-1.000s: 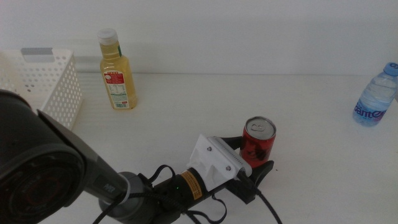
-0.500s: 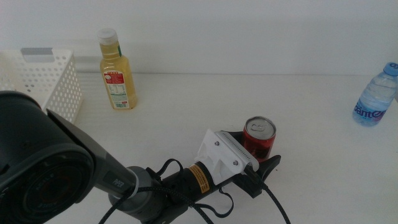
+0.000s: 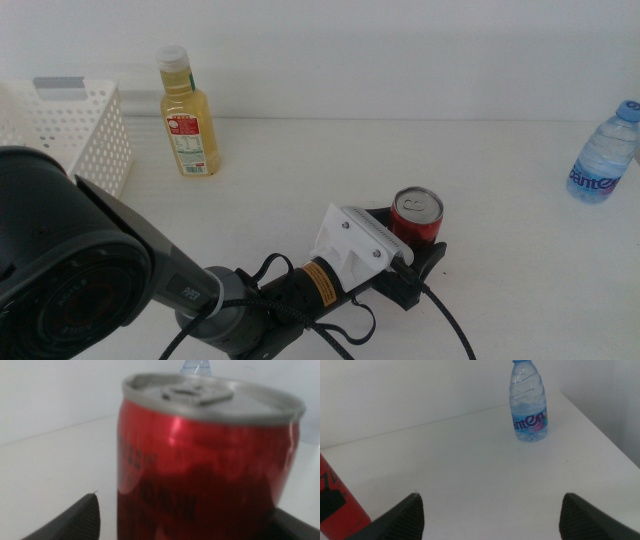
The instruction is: Use arms to grab the bottles and put them into the dustbin to the left of the table.
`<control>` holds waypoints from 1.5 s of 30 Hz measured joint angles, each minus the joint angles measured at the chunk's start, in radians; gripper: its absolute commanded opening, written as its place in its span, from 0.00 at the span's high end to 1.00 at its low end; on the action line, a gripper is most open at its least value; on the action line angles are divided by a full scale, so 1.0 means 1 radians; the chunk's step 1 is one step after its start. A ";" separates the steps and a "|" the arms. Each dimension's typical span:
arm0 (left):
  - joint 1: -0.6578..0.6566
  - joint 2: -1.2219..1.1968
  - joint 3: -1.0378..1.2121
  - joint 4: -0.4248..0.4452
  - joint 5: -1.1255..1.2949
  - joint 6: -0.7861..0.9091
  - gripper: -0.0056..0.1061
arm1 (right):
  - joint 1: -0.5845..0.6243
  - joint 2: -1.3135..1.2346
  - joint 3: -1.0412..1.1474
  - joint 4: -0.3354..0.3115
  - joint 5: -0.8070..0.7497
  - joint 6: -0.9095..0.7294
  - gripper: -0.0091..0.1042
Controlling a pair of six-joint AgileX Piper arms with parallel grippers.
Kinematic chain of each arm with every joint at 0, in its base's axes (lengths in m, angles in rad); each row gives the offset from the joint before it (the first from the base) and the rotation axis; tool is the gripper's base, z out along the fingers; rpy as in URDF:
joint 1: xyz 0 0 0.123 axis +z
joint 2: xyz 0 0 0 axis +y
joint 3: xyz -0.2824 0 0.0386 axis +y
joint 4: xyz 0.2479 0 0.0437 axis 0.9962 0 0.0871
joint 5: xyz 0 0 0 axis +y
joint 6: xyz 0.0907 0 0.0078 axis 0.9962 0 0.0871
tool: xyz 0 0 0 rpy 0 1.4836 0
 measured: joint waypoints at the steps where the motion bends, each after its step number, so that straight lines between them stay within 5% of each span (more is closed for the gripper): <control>1: 0.000 0.000 -0.004 -0.002 0.000 0.000 0.11 | 0.000 0.000 0.000 0.000 0.000 0.000 0.12; 45: 0.000 0.010 -0.122 0.021 0.259 0.038 0.12 | 0.000 0.000 0.000 0.000 0.000 0.000 0.12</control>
